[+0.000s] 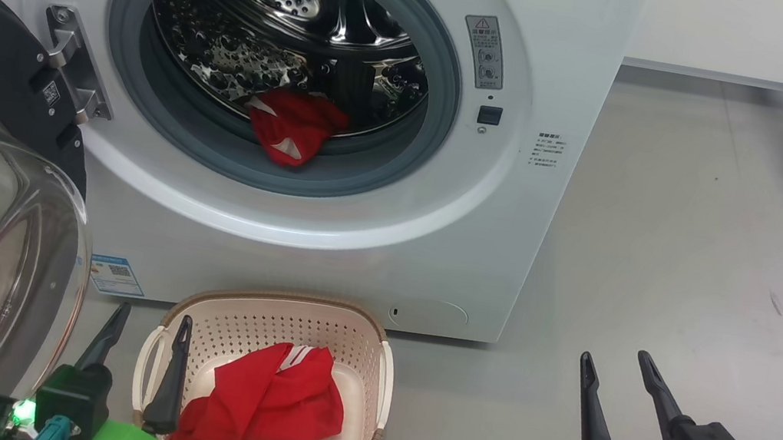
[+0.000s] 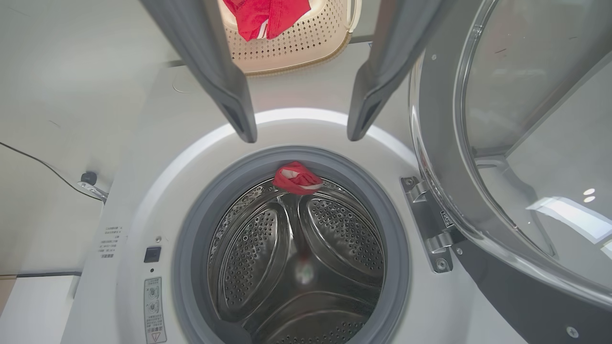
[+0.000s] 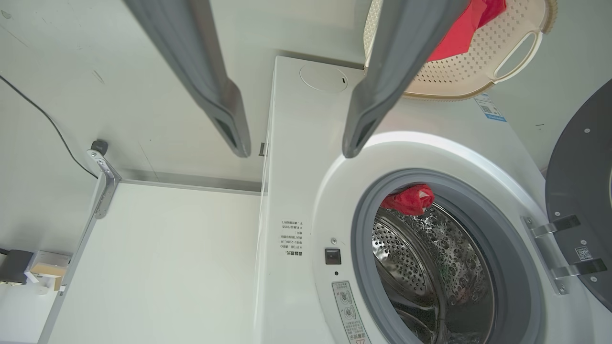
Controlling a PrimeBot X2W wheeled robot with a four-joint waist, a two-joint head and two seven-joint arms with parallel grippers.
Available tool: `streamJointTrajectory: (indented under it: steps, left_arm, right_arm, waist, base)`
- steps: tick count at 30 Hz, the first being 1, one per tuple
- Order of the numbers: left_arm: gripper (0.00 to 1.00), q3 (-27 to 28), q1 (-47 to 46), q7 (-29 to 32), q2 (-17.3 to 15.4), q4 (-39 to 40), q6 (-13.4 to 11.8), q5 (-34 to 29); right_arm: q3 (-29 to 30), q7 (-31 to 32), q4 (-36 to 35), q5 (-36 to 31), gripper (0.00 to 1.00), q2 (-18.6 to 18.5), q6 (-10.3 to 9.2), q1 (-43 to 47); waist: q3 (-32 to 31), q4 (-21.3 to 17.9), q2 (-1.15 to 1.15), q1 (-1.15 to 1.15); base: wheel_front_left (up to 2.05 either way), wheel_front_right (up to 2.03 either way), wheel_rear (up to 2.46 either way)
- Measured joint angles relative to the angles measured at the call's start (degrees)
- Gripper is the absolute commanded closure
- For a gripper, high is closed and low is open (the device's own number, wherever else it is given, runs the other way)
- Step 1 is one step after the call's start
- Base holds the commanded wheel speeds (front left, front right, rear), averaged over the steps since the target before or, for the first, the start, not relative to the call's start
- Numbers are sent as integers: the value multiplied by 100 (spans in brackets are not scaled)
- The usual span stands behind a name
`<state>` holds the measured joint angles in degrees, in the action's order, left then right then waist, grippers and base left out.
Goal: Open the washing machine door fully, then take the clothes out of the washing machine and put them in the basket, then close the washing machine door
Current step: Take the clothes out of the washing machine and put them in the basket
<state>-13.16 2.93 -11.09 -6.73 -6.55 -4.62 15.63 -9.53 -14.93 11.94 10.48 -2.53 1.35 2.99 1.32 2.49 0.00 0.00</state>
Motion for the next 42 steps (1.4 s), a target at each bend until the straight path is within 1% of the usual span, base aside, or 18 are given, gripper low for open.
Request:
streamJointTrajectory:
  steps: [12, 17, 21, 26, 29, 34, 36, 38, 42]
  left_arm:
    - [0, -82, 99, 230, -30, 309, -20, -14]
    - [0, -160, -57, 328, -32, 341, 59, -1]
    - [0, -249, -463, 457, -16, 315, 200, 9]
    - [0, -354, -1012, 721, 43, 44, 385, 143]
    - [0, -367, -1349, 953, 85, -157, 483, 326]
    - [0, -355, -2002, 1335, 177, -369, 726, 657]
    - [0, -333, -2270, 1497, 169, -469, 790, 704]
    - [0, -310, -2532, 1716, 123, -599, 840, 713]
    - [0, -218, -3045, 2194, -58, -790, 913, 853]
  right_arm:
    - [-11, 0, -146, 8, 0, 1, -48, 1]
    - [-37, 0, -259, 5, 0, 2, -48, -16]
    - [-91, 0, -344, -41, 0, 1, -41, -80]
    - [-170, 0, -442, -56, 0, 0, 3, -338]
    - [-179, 0, -482, -56, 0, -1, 10, -448]
    - [-211, 0, -536, -55, 0, -4, 13, -643]
    - [-247, 0, -555, -55, 0, -5, 57, -726]
    - [-287, 0, -587, -55, 0, -4, 60, -820]
    - [-314, 0, -627, -49, 0, -5, 62, -1031]
  waist:
    - [185, 19, 0, 0]
    - [392, 17, 0, 0]
    - [624, -6, 0, 0]
    - [974, -70, 0, 0]
    - [1196, -131, 0, 0]
    - [1577, -264, 0, 1]
    - [1732, -328, 0, 1]
    - [1887, -398, 0, 1]
    - [2198, -552, 0, 1]
  base:
    - [0, 0, 0]
    - [0, 0, 0]
    - [0, 0, 0]
    - [0, 0, 0]
    - [0, 0, 0]
    - [0, 0, 0]
    - [0, 0, 0]
    - [0, 0, 0]
    - [0, 0, 0]
